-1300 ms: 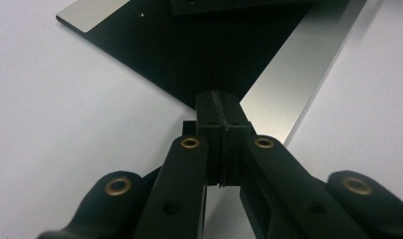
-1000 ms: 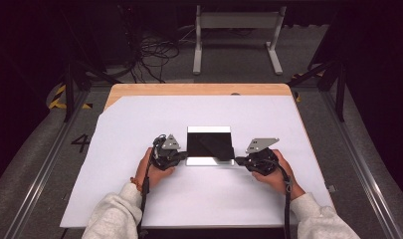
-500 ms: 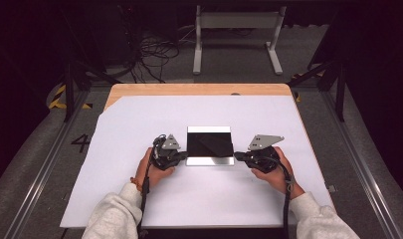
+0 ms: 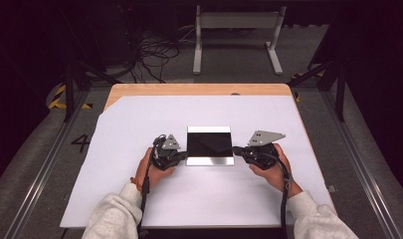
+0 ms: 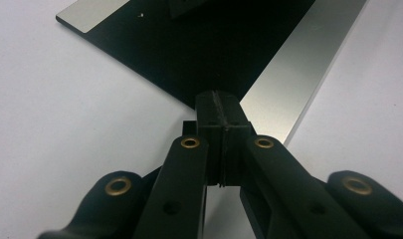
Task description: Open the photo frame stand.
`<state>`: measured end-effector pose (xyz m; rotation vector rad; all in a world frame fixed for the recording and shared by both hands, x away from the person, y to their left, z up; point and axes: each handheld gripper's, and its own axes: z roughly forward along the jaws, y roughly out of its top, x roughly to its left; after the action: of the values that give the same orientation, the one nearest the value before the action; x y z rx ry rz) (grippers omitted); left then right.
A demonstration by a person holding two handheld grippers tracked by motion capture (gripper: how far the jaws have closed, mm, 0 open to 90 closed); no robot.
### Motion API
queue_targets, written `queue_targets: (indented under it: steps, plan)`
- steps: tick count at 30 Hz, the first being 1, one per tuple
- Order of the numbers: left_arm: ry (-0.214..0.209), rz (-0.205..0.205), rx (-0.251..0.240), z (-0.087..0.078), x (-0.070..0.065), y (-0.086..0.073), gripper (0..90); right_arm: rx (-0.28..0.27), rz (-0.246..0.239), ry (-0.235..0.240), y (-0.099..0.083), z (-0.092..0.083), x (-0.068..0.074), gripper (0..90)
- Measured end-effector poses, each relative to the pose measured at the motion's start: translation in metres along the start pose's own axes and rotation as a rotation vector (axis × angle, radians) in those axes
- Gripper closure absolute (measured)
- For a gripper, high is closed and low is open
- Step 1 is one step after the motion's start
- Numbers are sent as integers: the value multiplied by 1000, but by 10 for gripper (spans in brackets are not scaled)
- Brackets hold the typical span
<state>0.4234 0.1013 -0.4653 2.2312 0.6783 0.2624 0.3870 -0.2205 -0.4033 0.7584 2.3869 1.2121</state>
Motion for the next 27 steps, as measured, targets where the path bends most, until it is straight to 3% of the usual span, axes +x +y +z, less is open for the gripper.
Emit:
queue_targets:
  steps: [13, 22, 27]
  plan:
    - [0, 2, 1, 0, 0, 0, 899, -36, 17, -4, 8, 1, 0, 867]
    - [1, 0, -1, 0, 0, 0, 899, -55, 60, 2, 10, 2, -2, 830]
    - [3, 2, 0, 0, 0, 0, 899, -58, 110, 17, 9, 5, -4, 684]
